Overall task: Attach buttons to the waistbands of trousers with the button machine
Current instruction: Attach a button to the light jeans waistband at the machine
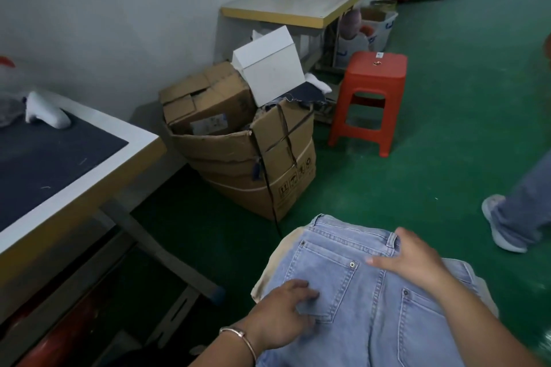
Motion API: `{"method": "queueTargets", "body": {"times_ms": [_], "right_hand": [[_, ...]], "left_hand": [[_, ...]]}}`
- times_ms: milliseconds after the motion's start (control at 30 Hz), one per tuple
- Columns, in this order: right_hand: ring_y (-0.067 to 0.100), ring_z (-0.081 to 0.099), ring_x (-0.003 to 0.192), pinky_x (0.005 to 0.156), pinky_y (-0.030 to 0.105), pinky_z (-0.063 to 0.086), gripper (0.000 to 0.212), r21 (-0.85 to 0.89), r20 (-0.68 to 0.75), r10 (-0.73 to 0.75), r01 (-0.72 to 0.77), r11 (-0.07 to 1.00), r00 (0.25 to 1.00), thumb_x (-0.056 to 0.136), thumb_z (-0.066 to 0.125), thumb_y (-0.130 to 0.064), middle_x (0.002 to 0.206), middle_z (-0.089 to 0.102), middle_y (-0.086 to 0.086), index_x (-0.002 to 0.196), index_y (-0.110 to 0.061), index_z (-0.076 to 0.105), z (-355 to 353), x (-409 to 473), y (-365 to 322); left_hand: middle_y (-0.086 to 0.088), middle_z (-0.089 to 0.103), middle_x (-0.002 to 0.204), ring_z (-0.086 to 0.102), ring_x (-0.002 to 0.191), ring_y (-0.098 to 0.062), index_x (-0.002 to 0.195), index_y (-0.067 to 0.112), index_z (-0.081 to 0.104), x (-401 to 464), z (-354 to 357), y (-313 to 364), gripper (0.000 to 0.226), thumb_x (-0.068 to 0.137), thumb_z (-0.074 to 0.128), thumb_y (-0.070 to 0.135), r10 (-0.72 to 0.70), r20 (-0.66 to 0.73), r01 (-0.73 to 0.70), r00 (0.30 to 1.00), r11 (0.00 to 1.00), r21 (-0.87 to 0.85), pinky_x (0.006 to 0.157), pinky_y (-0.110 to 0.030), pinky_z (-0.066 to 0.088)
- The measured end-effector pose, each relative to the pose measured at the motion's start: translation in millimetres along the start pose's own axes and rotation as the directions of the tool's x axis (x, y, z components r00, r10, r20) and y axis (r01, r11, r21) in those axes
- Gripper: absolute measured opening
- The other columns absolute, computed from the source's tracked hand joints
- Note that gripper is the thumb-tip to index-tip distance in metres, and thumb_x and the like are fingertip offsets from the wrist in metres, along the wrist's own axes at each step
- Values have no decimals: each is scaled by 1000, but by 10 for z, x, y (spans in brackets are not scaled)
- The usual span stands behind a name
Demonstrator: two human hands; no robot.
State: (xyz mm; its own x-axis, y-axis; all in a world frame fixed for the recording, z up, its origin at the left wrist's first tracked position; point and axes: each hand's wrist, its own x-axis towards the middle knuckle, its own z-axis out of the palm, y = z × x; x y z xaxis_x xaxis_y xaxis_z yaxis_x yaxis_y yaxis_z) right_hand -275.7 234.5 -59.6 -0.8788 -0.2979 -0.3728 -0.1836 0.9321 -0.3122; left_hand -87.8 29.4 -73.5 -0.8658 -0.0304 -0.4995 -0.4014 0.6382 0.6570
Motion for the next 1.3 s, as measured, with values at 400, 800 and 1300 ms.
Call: {"method": "queueTargets", "body": {"times_ms": [400,800,1300], "right_hand": [[24,54,114,50,29,46,28,-259,-258,-664,612,748,702,63,86,-12,127,59,-2,69,-22,60,-595,-884,-614],[-4,30,52,49,10,24,41,376,-293,-869,884,279,399,69,69,9,56,33,-8,58,-16,39,-1283,-1615,-1396],[21,70,76,64,29,58,35,834,44,-936,503,227,348,62,80,-20,84,70,15,89,-6,63,-1440,-2245,-3384]], "left_hand": [[8,41,135,49,118,-7,143,33,38,-46,-332,107,75,79,76,43,-87,-371,-10,924,968,-250,103,-27,43],[-7,70,110,63,112,-20,144,19,39,-1305,-1519,461,84,69,76,22,142,132,-30,981,781,-623,114,-41,34],[10,59,115,58,108,-12,77,39,70,-4129,-1826,389,16,83,66,53,288,-649,-151,704,954,260,88,-21,44]]}}
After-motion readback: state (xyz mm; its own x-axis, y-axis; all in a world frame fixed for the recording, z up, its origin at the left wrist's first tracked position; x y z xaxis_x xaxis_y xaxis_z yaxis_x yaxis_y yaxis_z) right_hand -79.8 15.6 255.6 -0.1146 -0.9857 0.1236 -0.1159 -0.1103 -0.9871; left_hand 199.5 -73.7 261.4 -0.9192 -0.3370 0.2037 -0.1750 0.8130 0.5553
